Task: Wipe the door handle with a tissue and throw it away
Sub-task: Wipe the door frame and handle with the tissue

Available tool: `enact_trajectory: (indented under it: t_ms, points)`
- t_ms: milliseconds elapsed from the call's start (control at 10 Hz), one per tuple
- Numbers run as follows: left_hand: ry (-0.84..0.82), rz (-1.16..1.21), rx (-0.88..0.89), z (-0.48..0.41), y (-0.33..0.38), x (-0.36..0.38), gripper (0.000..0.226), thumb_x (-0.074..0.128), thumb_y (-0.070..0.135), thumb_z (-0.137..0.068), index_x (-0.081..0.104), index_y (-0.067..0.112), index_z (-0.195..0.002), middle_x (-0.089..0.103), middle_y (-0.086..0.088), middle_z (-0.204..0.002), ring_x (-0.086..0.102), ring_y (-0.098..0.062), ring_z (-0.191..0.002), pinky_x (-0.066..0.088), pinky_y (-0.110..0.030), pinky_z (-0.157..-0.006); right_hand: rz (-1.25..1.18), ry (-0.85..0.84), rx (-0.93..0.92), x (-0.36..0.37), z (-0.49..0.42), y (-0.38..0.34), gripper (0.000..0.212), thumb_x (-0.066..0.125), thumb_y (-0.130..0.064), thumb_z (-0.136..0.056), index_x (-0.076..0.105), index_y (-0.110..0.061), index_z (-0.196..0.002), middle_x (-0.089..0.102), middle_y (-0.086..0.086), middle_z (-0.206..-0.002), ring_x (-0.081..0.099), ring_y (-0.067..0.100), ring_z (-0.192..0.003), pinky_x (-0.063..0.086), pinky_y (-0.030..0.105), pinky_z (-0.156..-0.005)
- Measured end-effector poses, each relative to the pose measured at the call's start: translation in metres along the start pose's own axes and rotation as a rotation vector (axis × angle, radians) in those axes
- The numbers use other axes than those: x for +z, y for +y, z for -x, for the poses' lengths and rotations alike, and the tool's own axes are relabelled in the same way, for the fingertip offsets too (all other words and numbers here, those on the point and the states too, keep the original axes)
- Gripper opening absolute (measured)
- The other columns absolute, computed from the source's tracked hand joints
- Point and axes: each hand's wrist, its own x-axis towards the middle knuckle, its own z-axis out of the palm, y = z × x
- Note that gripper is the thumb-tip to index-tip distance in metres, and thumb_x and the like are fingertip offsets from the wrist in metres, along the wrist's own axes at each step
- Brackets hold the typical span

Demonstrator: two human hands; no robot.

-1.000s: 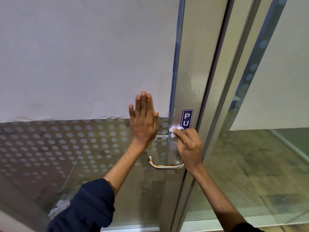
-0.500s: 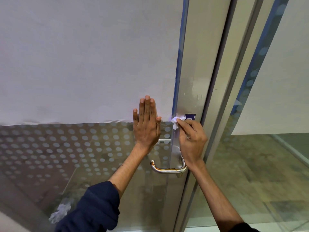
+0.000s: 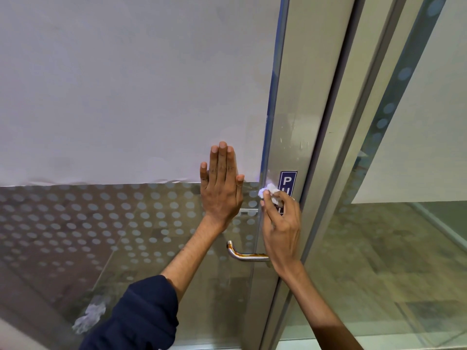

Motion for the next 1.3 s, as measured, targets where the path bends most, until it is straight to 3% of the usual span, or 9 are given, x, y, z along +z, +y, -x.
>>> enact_trajectory:
  t_ms: [100, 200, 300, 400, 500, 700, 900, 1100, 1300]
  points:
    - [0.000, -0.001, -0.001, 0.000, 0.000, 0.000, 0.058, 0.008, 0.036, -0.108, -0.008, 0.015, -0.160, -0.018, 0.002, -0.169, -0.013, -0.014, -0.158, -0.014, -0.036, -0.128, -0.033, 0.005, -0.010, -0.002, -0.003, 0.000, 0.040, 0.072, 0.010, -0.082, 0.070, -0.007, -0.119, 0.063, 0.020, -0.115, 0.064, 0.030, -0.097, 0.059, 0.038, -0.082]
    - [0.004, -0.002, 0.001, 0.000, 0.000, 0.000, 0.058, 0.008, 0.036, -0.108, -0.007, 0.015, -0.160, -0.017, 0.002, -0.169, -0.012, -0.014, -0.158, -0.014, -0.036, -0.128, -0.021, 0.048, -0.046, -0.003, -0.011, -0.002, 0.025, 0.065, 0.006, -0.087, 0.072, 0.000, -0.111, 0.068, 0.019, -0.109, 0.062, 0.031, -0.101, 0.055, 0.038, -0.088]
    - [0.007, -0.012, 0.007, 0.000, -0.001, 0.000, 0.059, 0.010, 0.035, -0.108, -0.006, 0.014, -0.160, -0.017, 0.001, -0.170, -0.012, -0.015, -0.158, -0.014, -0.036, -0.128, -0.047, 0.071, -0.079, -0.006, -0.014, 0.000, 0.026, 0.054, -0.012, -0.097, 0.073, 0.002, -0.108, 0.073, 0.015, -0.104, 0.063, 0.030, -0.101, 0.054, 0.040, -0.090]
    - [0.005, -0.013, 0.002, 0.000, -0.001, 0.000, 0.059, 0.010, 0.035, -0.108, -0.006, 0.014, -0.160, -0.016, 0.001, -0.170, -0.011, -0.015, -0.158, -0.014, -0.036, -0.128, -0.086, 0.093, -0.144, -0.009, -0.023, 0.005, 0.025, 0.054, -0.013, -0.099, 0.072, 0.002, -0.110, 0.075, 0.014, -0.102, 0.064, 0.028, -0.098, 0.054, 0.039, -0.089]
    - [0.006, -0.011, 0.000, 0.001, -0.001, 0.001, 0.059, 0.011, 0.035, -0.108, -0.005, 0.014, -0.161, -0.016, 0.002, -0.170, -0.010, -0.015, -0.158, -0.013, -0.037, -0.128, -0.123, 0.124, -0.197, -0.010, -0.034, 0.011, 0.021, 0.063, -0.001, -0.093, 0.071, 0.002, -0.113, 0.075, 0.011, -0.099, 0.068, 0.028, -0.087, 0.053, 0.032, -0.085]
    - [0.011, 0.001, 0.004, 0.000, 0.000, 0.002, 0.058, 0.010, 0.036, -0.108, -0.006, 0.015, -0.160, -0.017, 0.002, -0.169, -0.011, -0.014, -0.158, -0.014, -0.036, -0.128, -0.093, 0.135, -0.164, -0.005, -0.027, 0.014, 0.020, 0.064, 0.002, -0.091, 0.073, 0.001, -0.108, 0.073, 0.015, -0.110, 0.071, 0.026, -0.097, 0.054, 0.029, -0.089]
    - [0.006, -0.005, 0.000, 0.000, 0.000, 0.001, 0.058, 0.009, 0.035, -0.108, -0.006, 0.016, -0.160, -0.017, 0.003, -0.169, -0.012, -0.014, -0.158, -0.014, -0.036, -0.128, -0.069, 0.003, -0.072, -0.006, 0.012, 0.016, 0.037, 0.076, 0.021, -0.070, 0.078, -0.003, -0.099, 0.071, 0.012, -0.080, 0.069, 0.026, -0.073, 0.058, 0.032, -0.065]
    - [0.001, -0.004, -0.003, 0.000, 0.000, 0.001, 0.058, 0.010, 0.034, -0.108, -0.005, 0.015, -0.160, -0.015, 0.002, -0.170, -0.010, -0.015, -0.158, -0.014, -0.036, -0.128, -0.106, -0.030, -0.072, -0.015, -0.013, 0.005, 0.026, 0.074, 0.014, -0.077, 0.078, -0.005, -0.095, 0.064, 0.009, -0.072, 0.060, 0.025, -0.064, 0.052, 0.035, -0.057]
    - [-0.010, 0.005, -0.009, -0.001, 0.000, 0.000, 0.059, 0.011, 0.035, -0.108, -0.006, 0.015, -0.160, -0.017, 0.002, -0.169, -0.011, -0.015, -0.158, -0.014, -0.036, -0.128, -0.141, 0.077, -0.018, -0.022, -0.060, -0.006, 0.016, 0.073, 0.002, -0.084, 0.077, -0.007, -0.097, 0.066, 0.006, -0.075, 0.056, 0.017, -0.068, 0.042, 0.016, -0.067]
